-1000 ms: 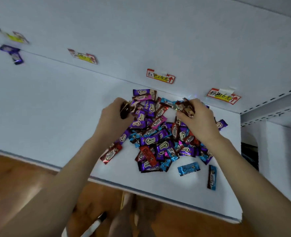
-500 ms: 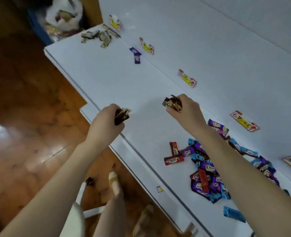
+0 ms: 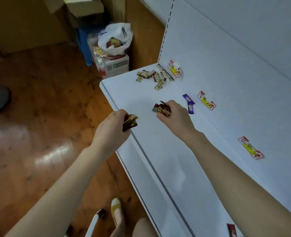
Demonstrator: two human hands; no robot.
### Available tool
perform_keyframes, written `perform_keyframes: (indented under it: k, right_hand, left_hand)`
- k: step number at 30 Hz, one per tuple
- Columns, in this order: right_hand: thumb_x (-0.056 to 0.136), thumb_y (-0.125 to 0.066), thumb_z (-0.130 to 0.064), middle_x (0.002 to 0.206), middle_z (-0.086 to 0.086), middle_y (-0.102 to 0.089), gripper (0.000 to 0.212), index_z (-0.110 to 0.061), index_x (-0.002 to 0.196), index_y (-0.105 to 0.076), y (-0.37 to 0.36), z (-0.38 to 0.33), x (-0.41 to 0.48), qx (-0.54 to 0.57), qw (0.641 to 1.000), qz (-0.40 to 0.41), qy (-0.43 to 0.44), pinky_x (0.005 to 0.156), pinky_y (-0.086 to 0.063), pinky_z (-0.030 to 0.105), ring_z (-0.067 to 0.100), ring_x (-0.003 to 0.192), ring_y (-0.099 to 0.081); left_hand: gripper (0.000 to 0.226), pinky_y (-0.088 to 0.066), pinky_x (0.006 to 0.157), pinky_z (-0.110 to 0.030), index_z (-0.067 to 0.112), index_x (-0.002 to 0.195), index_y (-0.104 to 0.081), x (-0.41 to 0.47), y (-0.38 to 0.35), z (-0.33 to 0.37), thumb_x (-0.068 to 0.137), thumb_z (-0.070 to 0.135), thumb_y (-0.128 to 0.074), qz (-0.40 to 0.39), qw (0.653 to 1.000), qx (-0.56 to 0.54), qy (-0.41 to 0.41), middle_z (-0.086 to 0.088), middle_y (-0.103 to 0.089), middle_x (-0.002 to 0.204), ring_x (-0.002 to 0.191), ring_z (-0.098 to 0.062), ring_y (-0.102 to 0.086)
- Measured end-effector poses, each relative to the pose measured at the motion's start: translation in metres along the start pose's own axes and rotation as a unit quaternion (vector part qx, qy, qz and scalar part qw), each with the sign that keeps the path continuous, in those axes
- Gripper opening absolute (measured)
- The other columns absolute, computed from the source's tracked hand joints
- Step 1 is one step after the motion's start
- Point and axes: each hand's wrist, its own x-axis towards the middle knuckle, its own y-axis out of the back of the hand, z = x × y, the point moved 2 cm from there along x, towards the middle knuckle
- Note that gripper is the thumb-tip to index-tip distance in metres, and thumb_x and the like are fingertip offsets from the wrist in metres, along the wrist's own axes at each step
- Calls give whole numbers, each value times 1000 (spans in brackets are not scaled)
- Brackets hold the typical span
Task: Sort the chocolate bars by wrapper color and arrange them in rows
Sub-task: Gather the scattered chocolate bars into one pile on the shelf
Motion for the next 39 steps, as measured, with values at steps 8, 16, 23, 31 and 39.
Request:
perform_keyframes:
  k: [8,16,23,31,39]
  right_hand:
    - [88,-58,-26,93,3,-54,26,-8,106,-51,-24,-6,95,3,999,-9,-35,68,-38,29,20,84,-51]
    - [89,-58,-24,86,-2,-50,21,-8,102,-52,-34,-10,188,9,999,2,-45,65,-34,27,17,79,-47]
    - [88,-58,-24,89,4,-59,21,-6,97,-54,-38,9,240,9,993,36,-114,68,-44,32,23,82,-56]
    - [89,-57,-26,109,11,-60,32,-4,111,-50,-64,43,272,21,961,106,-254,77,-45,33,27,99,-57]
    - [90,-57,-26,111,14,-56,32,-4,111,-48,-93,73,301,-36,946,104,-306,80,-45,38,30,101,-54]
  left_hand:
    - [24,-33,54,-16,13,113,-50,99,15,-29,90,16,-57,-23,1000,20,1,1,-50,93,79,-13,-47]
    - [32,-30,51,-13,14,121,-47,191,11,-50,91,17,-57,-73,997,17,18,-2,-54,103,82,-11,-46]
    - [35,-31,55,-10,14,124,-46,263,-5,-57,91,17,-57,-138,990,22,-23,-4,-54,109,86,-11,-44]
    - [38,-38,66,-22,15,125,-44,340,-43,-73,90,20,-59,-239,961,49,-133,-4,-53,105,86,-12,-44]
    - [45,-41,93,-30,13,131,-42,380,-99,-68,90,21,-58,-285,915,117,-258,-8,-50,130,117,-23,-48]
